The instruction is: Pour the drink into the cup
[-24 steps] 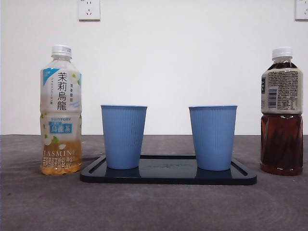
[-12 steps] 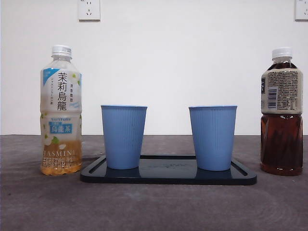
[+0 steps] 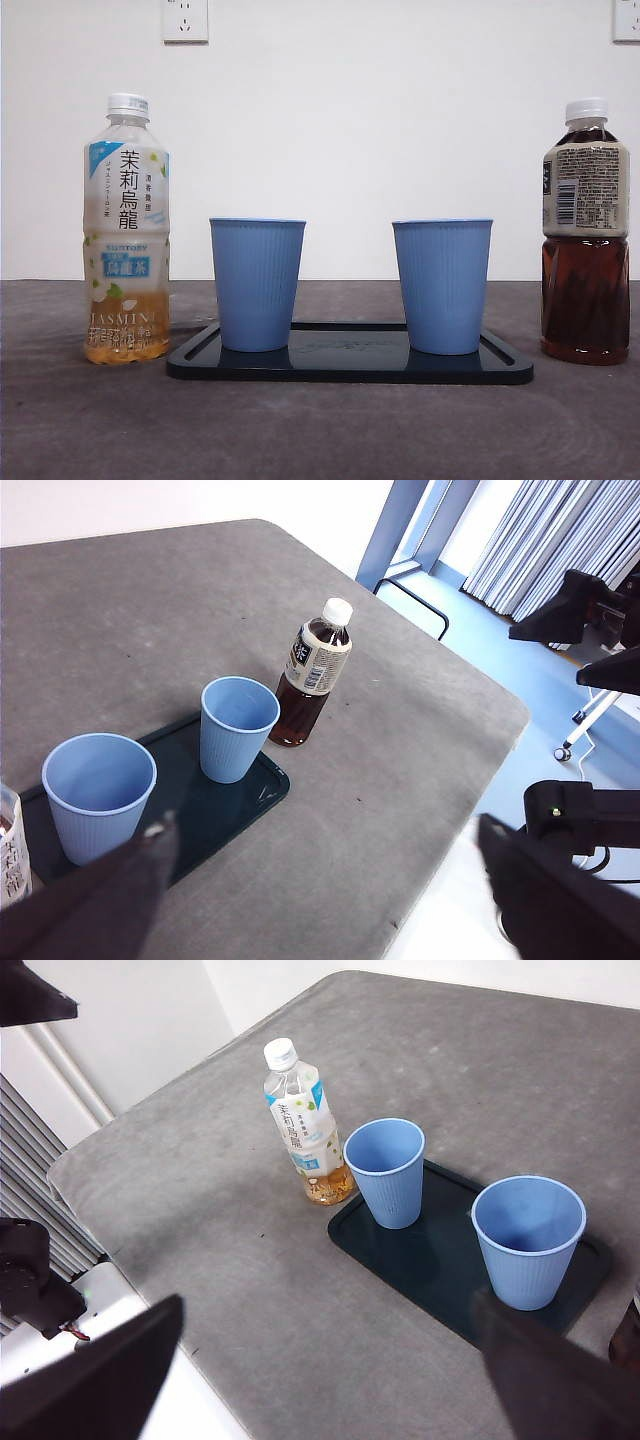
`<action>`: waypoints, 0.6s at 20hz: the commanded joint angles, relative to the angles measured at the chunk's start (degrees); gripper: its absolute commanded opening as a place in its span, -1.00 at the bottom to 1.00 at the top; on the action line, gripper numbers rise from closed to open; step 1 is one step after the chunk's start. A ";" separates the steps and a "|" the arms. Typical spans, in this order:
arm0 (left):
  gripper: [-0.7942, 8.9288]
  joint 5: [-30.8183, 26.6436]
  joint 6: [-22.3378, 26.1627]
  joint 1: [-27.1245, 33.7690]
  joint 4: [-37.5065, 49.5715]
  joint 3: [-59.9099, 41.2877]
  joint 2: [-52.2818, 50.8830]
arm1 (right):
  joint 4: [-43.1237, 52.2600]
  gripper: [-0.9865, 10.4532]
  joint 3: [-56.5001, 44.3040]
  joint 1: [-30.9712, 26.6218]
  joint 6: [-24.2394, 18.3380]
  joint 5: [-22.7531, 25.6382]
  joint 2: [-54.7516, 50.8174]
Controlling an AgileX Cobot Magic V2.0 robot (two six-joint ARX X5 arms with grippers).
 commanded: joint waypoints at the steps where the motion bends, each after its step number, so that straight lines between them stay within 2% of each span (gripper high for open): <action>1: 0.27 0.50 0.90 -0.22 0.72 1.38 0.31 | 0.44 0.11 1.03 0.28 1.07 0.17 0.17; 6: 0.26 0.50 0.87 -0.22 1.16 1.38 0.31 | 0.44 0.13 1.03 0.28 1.99 0.72 0.20; 8: 0.26 0.50 0.81 -0.22 1.03 1.38 0.31 | 0.44 0.13 1.01 0.28 3.28 3.48 0.20; 12: 0.26 0.50 0.83 -0.22 0.98 1.38 0.31 | 0.50 0.12 -0.11 0.28 3.56 11.93 0.15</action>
